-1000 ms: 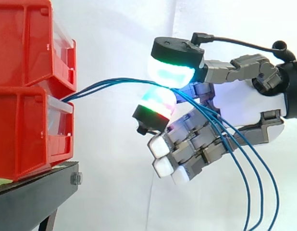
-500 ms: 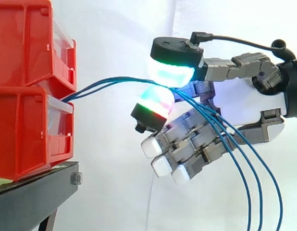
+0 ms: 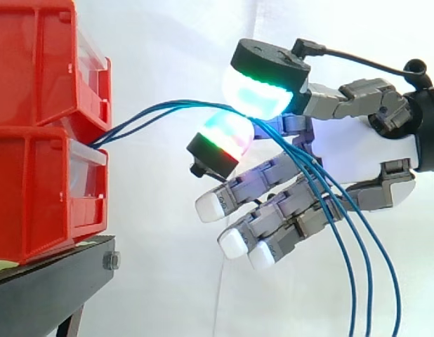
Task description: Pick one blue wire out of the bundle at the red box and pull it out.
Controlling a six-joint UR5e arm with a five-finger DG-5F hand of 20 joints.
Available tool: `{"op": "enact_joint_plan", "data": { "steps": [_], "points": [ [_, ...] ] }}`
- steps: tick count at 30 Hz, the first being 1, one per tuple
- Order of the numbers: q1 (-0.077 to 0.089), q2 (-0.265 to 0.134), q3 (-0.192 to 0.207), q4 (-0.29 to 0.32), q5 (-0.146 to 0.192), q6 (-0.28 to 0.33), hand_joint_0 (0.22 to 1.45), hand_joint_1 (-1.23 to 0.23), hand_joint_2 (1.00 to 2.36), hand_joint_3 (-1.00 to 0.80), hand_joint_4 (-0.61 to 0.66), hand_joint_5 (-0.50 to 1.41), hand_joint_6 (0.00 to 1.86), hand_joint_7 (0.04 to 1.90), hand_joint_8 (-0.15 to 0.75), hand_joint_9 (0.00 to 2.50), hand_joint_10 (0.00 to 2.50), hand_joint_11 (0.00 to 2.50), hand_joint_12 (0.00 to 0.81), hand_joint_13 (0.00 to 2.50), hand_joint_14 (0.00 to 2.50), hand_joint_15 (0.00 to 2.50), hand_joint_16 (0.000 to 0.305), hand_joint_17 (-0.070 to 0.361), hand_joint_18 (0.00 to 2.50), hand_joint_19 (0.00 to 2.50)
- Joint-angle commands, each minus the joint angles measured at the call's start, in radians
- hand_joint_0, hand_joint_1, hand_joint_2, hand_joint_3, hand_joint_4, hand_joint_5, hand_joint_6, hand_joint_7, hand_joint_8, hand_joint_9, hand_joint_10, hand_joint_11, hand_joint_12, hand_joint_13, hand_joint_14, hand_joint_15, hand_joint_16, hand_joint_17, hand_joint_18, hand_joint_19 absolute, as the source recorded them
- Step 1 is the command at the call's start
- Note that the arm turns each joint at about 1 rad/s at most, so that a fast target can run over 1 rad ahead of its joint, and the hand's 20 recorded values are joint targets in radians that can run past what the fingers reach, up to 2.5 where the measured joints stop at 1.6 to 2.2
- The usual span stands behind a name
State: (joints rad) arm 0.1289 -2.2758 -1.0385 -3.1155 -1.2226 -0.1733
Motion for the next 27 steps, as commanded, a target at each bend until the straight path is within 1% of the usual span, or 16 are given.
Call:
{"op": "enact_joint_plan", "data": {
  "steps": [1,2,5,6,7,8,9,10,11,12,13,16,20,22,23,27],
  "points": [
    [0.0,-0.001,0.0,0.0,0.0,0.0,0.59,-0.87,1.0,-0.5,-0.27,-0.14,0.86,1.07,0.165,0.74,0.01,0.24,0.365,0.67,0.02,0.39,0.045,0.101,0.62,0.4],
    [0.0,0.001,0.0,0.0,0.0,0.0,0.56,-0.84,1.0,-0.5,-0.26,-0.13,0.86,1.03,0.17,0.75,0.01,0.24,0.367,0.67,0.01,0.4,0.045,0.102,0.61,0.41],
    [0.0,-0.001,0.0,0.0,0.0,0.0,0.51,-0.76,1.0,-0.5,-0.23,-0.1,0.82,1.02,0.187,0.78,0.01,0.24,0.381,0.67,0.01,0.4,0.048,0.109,0.61,0.42],
    [0.0,0.001,0.0,0.0,0.0,0.0,0.51,-0.75,1.0,-0.5,-0.23,-0.1,0.82,1.01,0.186,0.78,0.01,0.23,0.38,0.67,0.01,0.4,0.048,0.109,0.61,0.42],
    [0.0,-0.001,0.0,0.0,0.0,0.0,0.49,-0.73,1.0,-0.5,-0.2,-0.08,0.77,0.99,0.179,0.79,0.0,0.19,0.383,0.67,0.01,0.38,0.049,0.111,0.62,0.42],
    [0.0,0.001,0.0,0.0,0.0,0.0,0.48,-0.76,1.0,-0.5,-0.15,-0.04,0.64,1.16,0.162,0.79,0.0,0.12,0.383,0.66,0.01,0.34,0.05,0.113,0.62,0.39],
    [0.0,-0.001,0.0,0.0,0.0,0.0,0.48,-0.76,1.0,-0.5,-0.15,-0.04,0.64,1.16,0.162,0.79,0.0,0.12,0.383,0.66,0.01,0.34,0.05,0.113,0.62,0.39],
    [0.0,-0.001,0.0,0.0,0.0,0.0,0.47,-0.79,1.0,-0.5,-0.11,-0.04,0.64,1.11,0.16,0.79,0.0,0.1,0.382,0.66,0.01,0.33,0.05,0.112,0.63,0.38],
    [0.0,0.001,0.0,0.0,0.0,0.0,0.47,-0.84,1.0,-0.5,-0.1,-0.03,0.59,1.2,0.158,0.79,0.0,0.09,0.379,0.66,0.01,0.33,0.049,0.111,0.63,0.37],
    [0.0,0.001,0.0,0.0,0.0,0.0,0.47,-0.85,1.0,-0.5,-0.1,-0.02,0.56,1.28,0.159,0.78,0.0,0.09,0.378,0.65,0.01,0.33,0.049,0.11,0.63,0.37],
    [0.0,0.001,0.0,0.0,0.0,0.0,0.47,-0.87,1.0,-0.5,-0.09,-0.01,0.53,1.31,0.157,0.78,0.0,0.09,0.378,0.65,0.01,0.33,0.049,0.11,0.63,0.36],
    [0.0,-0.001,0.0,0.0,0.0,0.0,0.45,-0.87,1.0,-0.5,-0.08,-0.01,0.51,1.33,0.16,0.77,0.0,0.11,0.381,0.65,0.01,0.32,0.05,0.112,0.63,0.36],
    [0.0,-0.001,0.0,0.0,0.0,0.0,0.42,-0.78,1.0,-0.5,-0.06,-0.01,0.5,1.32,0.179,0.77,0.0,0.12,0.404,0.64,0.01,0.33,0.054,0.121,0.63,0.37],
    [0.0,-0.001,0.0,0.0,0.0,0.003,0.41,-0.76,1.0,-0.5,-0.07,-0.01,0.5,1.32,0.182,0.78,0.0,0.12,0.407,0.64,0.01,0.34,0.054,0.122,0.63,0.37],
    [0.0,-0.001,0.0,0.0,0.0,0.003,0.41,-0.72,1.0,-0.5,-0.07,-0.01,0.51,1.32,0.188,0.79,0.0,0.12,0.409,0.65,0.01,0.34,0.054,0.122,0.63,0.38],
    [0.0,-0.001,0.0,0.0,0.0,0.005,0.44,-0.69,1.0,-0.5,-0.08,0.0,0.51,1.36,0.176,0.81,0.0,0.13,0.4,0.65,0.01,0.34,0.052,0.117,0.61,0.39]
  ]
}}
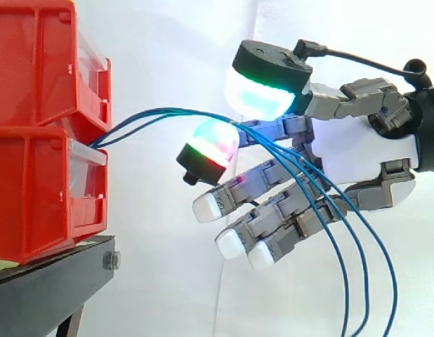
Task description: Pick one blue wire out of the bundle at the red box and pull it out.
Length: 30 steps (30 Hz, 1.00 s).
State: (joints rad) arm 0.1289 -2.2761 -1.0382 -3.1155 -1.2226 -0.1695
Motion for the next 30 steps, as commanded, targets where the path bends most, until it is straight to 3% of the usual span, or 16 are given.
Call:
{"op": "enact_joint_plan", "data": {
  "steps": [1,5,12,16,19,20,23,27,30],
  "points": [
    [0.0,0.001,0.0,0.0,0.0,0.001,0.48,-0.69,1.0,-0.5,-0.1,0.0,0.53,1.36,0.163,0.81,0.0,0.14,0.386,0.65,0.01,0.35,0.048,0.109,0.6,0.4],
    [0.0,0.0,0.0,0.0,0.0,0.001,0.57,-0.73,1.0,-0.5,-0.15,-0.03,0.71,1.19,0.162,0.91,0.01,0.21,0.361,0.68,0.01,0.38,0.042,0.095,0.6,0.43],
    [0.0,0.001,0.001,0.0,0.0,0.001,0.62,-0.89,1.01,-0.39,-0.12,-0.04,0.79,1.19,0.191,0.98,0.01,0.3,0.36,0.75,0.02,0.44,0.042,0.094,0.65,0.41],
    [0.0,0.001,0.0,0.0,0.0,-0.001,0.67,-0.96,1.0,-0.5,-0.22,-0.12,0.89,1.08,0.176,0.88,0.01,0.34,0.367,0.71,0.02,0.41,0.043,0.097,0.67,0.38],
    [0.0,0.001,0.0,0.0,0.0,0.001,0.57,-0.91,1.0,-0.5,-0.19,-0.13,0.88,1.03,0.171,0.88,0.01,0.34,0.369,0.71,0.02,0.4,0.044,0.099,0.67,0.38],
    [0.0,0.0,0.0,-0.002,0.0,0.001,0.51,-0.81,1.0,-0.5,-0.17,-0.13,0.87,0.94,0.176,0.88,0.01,0.34,0.383,0.7,0.02,0.41,0.047,0.105,0.67,0.38],
    [0.0,0.001,0.0,-0.011,-0.006,0.001,0.43,-0.63,1.0,-0.5,-0.15,-0.12,0.84,0.95,0.206,0.89,0.01,0.32,0.415,0.71,0.02,0.41,0.054,0.121,0.66,0.4],
    [0.0,0.001,0.0,-0.015,-0.008,0.001,0.43,-0.47,1.0,-0.5,-0.13,-0.1,0.81,0.98,0.233,0.94,0.01,0.33,0.42,0.7,0.01,0.42,0.054,0.122,0.65,0.43],
    [0.0,0.001,0.001,-0.014,-0.008,0.001,0.47,-0.46,1.0,-0.5,-0.12,-0.09,0.8,1.02,0.217,0.95,0.01,0.34,0.409,0.7,0.02,0.42,0.052,0.116,0.62,0.45]
  ]
}}
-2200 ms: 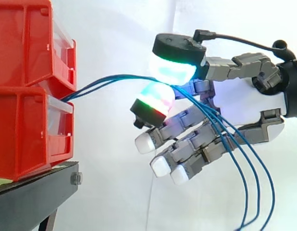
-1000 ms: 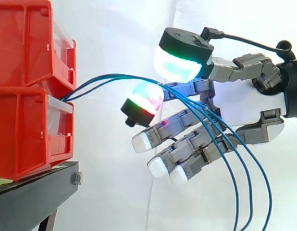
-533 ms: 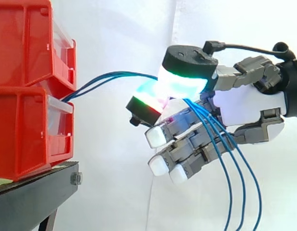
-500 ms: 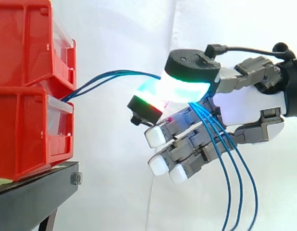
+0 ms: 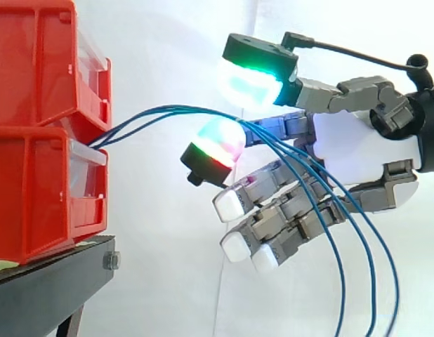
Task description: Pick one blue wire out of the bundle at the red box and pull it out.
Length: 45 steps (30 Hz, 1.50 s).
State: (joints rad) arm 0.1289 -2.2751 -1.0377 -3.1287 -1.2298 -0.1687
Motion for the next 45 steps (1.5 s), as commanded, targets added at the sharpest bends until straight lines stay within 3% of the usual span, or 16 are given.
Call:
{"op": "enact_joint_plan", "data": {
  "steps": [1,5,12,15,18,20,25,27,29,30,32,34,35,37,41,45],
  "points": [
    [0.0,0.0,-0.001,-0.001,0.0,-0.002,0.51,-0.46,1.0,-0.5,-0.13,-0.09,0.8,1.05,0.209,0.95,0.01,0.36,0.393,0.7,0.02,0.43,0.048,0.108,0.59,0.47],
    [0.0,0.0,0.001,-0.002,0.0,0.0,0.58,-0.66,1.0,-0.5,-0.09,-0.1,0.82,1.11,0.203,0.95,0.01,0.39,0.379,0.7,0.02,0.44,0.044,0.1,0.59,0.48],
    [0.0,0.0,0.001,-0.004,0.0,0.0,0.6,-0.76,1.01,-0.41,-0.02,-0.13,0.88,1.1,0.228,0.91,0.01,0.45,0.387,0.71,0.02,0.45,0.045,0.1,0.6,0.47],
    [0.0,0.0,0.001,-0.005,0.0,0.0,0.63,-0.83,1.01,-0.34,-0.05,-0.15,0.9,1.06,0.236,0.9,0.01,0.45,0.387,0.71,0.02,0.44,0.045,0.102,0.63,0.46],
    [0.0,0.0,0.001,-0.005,0.0,0.0,0.68,-0.89,1.01,-0.33,-0.16,-0.16,0.92,1.05,0.225,0.87,0.01,0.45,0.388,0.71,0.02,0.43,0.046,0.103,0.65,0.43],
    [0.0,-0.001,0.001,-0.005,0.0,0.0,0.75,-0.92,1.01,-0.42,-0.28,-0.19,0.93,1.09,0.193,0.8,0.01,0.42,0.38,0.69,0.02,0.4,0.046,0.104,0.66,0.39],
    [-0.002,0.0,0.001,-0.004,0.0,0.0,0.8,-0.89,1.0,-0.5,-0.3,-0.22,0.91,1.03,0.154,0.68,0.01,0.36,0.361,0.65,0.01,0.37,0.045,0.101,0.67,0.35],
    [0.0,0.0,0.001,-0.004,0.0,0.0,0.71,-0.93,1.0,-0.5,-0.28,-0.22,0.89,0.95,0.157,0.65,0.01,0.36,0.357,0.64,0.01,0.38,0.045,0.102,0.67,0.34],
    [0.0,-0.001,0.001,-0.004,0.0,0.0,0.51,-0.93,1.0,-0.5,-0.2,-0.22,0.89,0.91,0.196,0.63,0.01,0.37,0.377,0.63,0.01,0.4,0.049,0.111,0.66,0.38],
    [0.0,0.0,0.002,-0.004,0.0,0.0,0.49,-0.91,1.0,-0.5,-0.19,-0.22,0.89,0.89,0.203,0.63,0.01,0.38,0.386,0.63,0.02,0.41,0.051,0.115,0.66,0.39],
    [0.0,0.0,0.002,-0.004,0.0,0.0,0.41,-0.7,1.0,-0.5,-0.13,-0.19,0.87,0.87,0.254,0.7,0.01,0.37,0.424,0.65,0.01,0.43,0.059,0.132,0.65,0.42],
    [0.0,0.0,0.002,-0.004,0.0,0.0,0.41,-0.61,1.0,-0.5,-0.12,-0.17,0.84,0.88,0.257,0.73,0.01,0.36,0.429,0.65,0.01,0.42,0.059,0.133,0.64,0.43],
    [0.0,-0.001,0.002,-0.004,0.0,0.0,0.43,-0.49,1.0,-0.5,-0.14,-0.16,0.83,0.92,0.256,0.77,0.01,0.37,0.422,0.64,0.02,0.42,0.058,0.13,0.62,0.45],
    [0.0,0.0,0.002,-0.004,0.0,0.0,0.46,-0.44,1.0,-0.5,-0.16,-0.15,0.82,0.97,0.248,0.8,0.01,0.37,0.41,0.64,0.02,0.44,0.054,0.122,0.59,0.47],
    [-0.002,0.0,0.002,-0.004,0.0,0.0,0.56,-0.55,1.0,-0.47,-0.17,-0.15,0.84,1.05,0.229,0.84,0.01,0.4,0.376,0.65,0.02,0.44,0.046,0.105,0.55,0.5],
    [0.0,0.0,0.002,-0.004,0.0,0.0,0.56,-0.67,1.01,-0.25,-0.1,-0.15,0.86,1.18,0.245,0.84,0.01,0.43,0.38,0.67,0.02,0.45,0.046,0.104,0.58,0.49]
  ]
}}
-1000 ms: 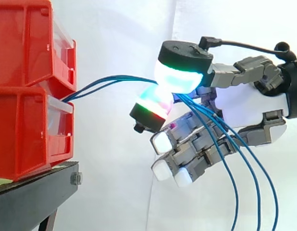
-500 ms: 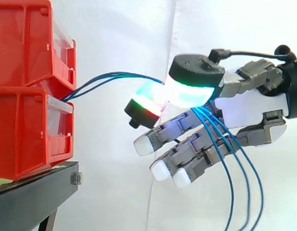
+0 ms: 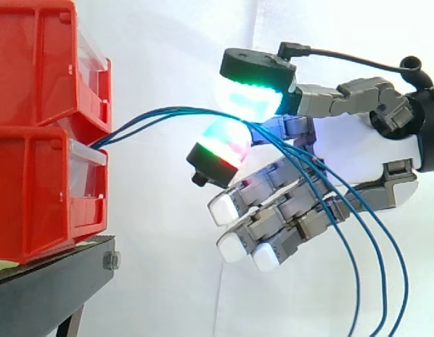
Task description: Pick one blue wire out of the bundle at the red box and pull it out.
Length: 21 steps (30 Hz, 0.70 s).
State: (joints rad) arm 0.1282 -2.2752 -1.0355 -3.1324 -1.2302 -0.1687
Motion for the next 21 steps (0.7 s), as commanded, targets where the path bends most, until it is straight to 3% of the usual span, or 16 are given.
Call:
{"op": "enact_joint_plan", "data": {
  "steps": [1,4,11,16,21],
  "points": [
    [-0.001,0.0,0.0,0.0,0.0,0.0,0.57,-0.71,1.02,-0.2,-0.1,-0.16,0.89,1.1,0.257,0.85,0.01,0.44,0.389,0.68,0.02,0.44,0.049,0.109,0.61,0.48],
    [0.001,0.0,0.002,0.0,0.0,0.0,0.59,-0.78,1.02,-0.17,-0.13,-0.17,0.92,1.04,0.244,0.81,0.01,0.43,0.377,0.68,0.02,0.44,0.046,0.104,0.61,0.47],
    [-0.001,0.0,0.002,0.0,0.0,0.0,0.69,-0.91,1.01,-0.29,-0.4,-0.18,0.91,1.1,0.173,0.74,0.01,0.26,0.361,0.67,0.01,0.36,0.045,0.102,0.65,0.4],
    [-0.001,0.0,0.003,0.0,0.0,0.0,0.79,-0.91,1.0,-0.49,-0.35,-0.2,0.88,1.16,0.158,0.66,0.0,0.18,0.347,0.61,0.01,0.32,0.045,0.102,0.66,0.35],
    [-0.001,0.0,0.005,-0.002,0.0,0.0,0.79,-0.91,1.0,-0.5,-0.36,-0.2,0.87,1.12,0.152,0.63,0.01,0.18,0.347,0.58,0.01,0.29,0.045,0.101,0.66,0.33]
  ]
}}
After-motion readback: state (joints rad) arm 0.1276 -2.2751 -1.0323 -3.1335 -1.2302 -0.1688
